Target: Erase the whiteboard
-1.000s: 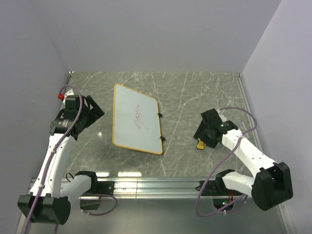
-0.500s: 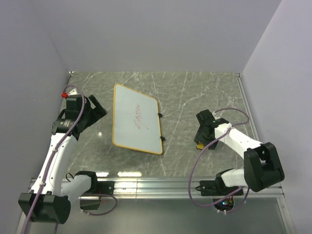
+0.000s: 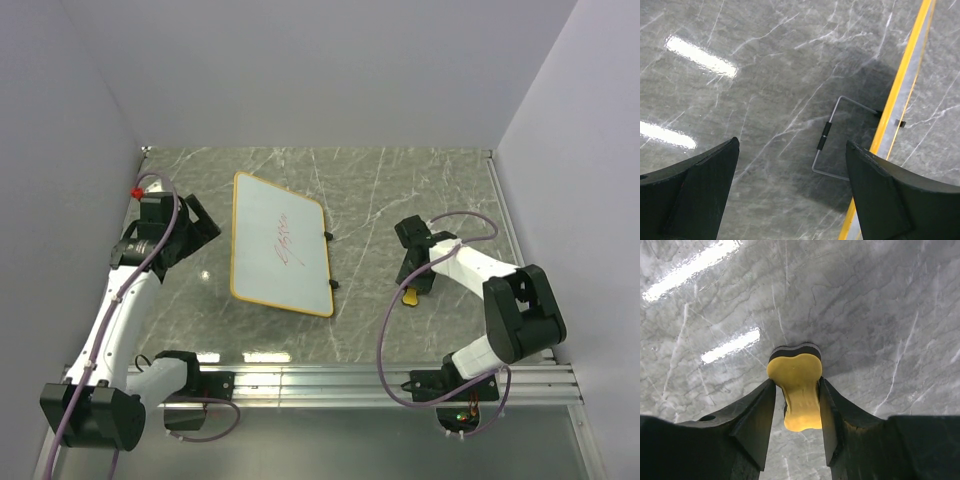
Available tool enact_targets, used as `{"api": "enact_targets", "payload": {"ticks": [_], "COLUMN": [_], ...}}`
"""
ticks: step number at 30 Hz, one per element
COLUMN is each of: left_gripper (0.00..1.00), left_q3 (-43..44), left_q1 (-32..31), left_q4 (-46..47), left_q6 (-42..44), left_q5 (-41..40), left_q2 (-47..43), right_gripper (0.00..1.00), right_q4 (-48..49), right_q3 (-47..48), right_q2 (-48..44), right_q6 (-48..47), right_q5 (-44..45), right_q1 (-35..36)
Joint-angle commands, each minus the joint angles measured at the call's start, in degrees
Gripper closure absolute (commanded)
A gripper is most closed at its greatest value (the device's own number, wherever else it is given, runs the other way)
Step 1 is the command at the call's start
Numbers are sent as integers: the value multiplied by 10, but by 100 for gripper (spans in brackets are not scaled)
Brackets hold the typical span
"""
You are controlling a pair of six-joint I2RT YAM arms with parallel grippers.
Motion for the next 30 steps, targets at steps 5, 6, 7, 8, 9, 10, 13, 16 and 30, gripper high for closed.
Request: {"api": "enact_targets", "payload": {"ticks": [5,6,7,8,9,10,13,16,30], "left_gripper": [7,7,7,7,8,9,11,9,53], "left_q3": [-7,-8,-7,-7,-7,-5,7,26,67], "left_q1": [2,2,2,1,2,2,2,2,1], "left_q4": [20,20,20,21,23,27,43,59,150], "left_q6": [15,16,18,20,24,28,38,45,82], "left_q5": [12,13,16,19,22,39,53,73,272], "left_q2": [0,0,1,1,1,1,1,10,131], "right_gripper": [59,64,67,71,78,83,99,100,100], "right_q4": [12,13,15,15,15,14,10,4,-3], "right_q3": [-10,-13,-15,-19,-20,-22,-21,-10,70], "right_q2": [5,4,3,3,3,3,0,-5,-40], "right_q6": [-8,-9,-10,-10,-10,-11,-14,-18,-17], "right_q5": [25,27,26,25,25,25,21,16,-72], "right_q1": [-4,-3,-3,-3,-3,-3,-4,-3,-2]}}
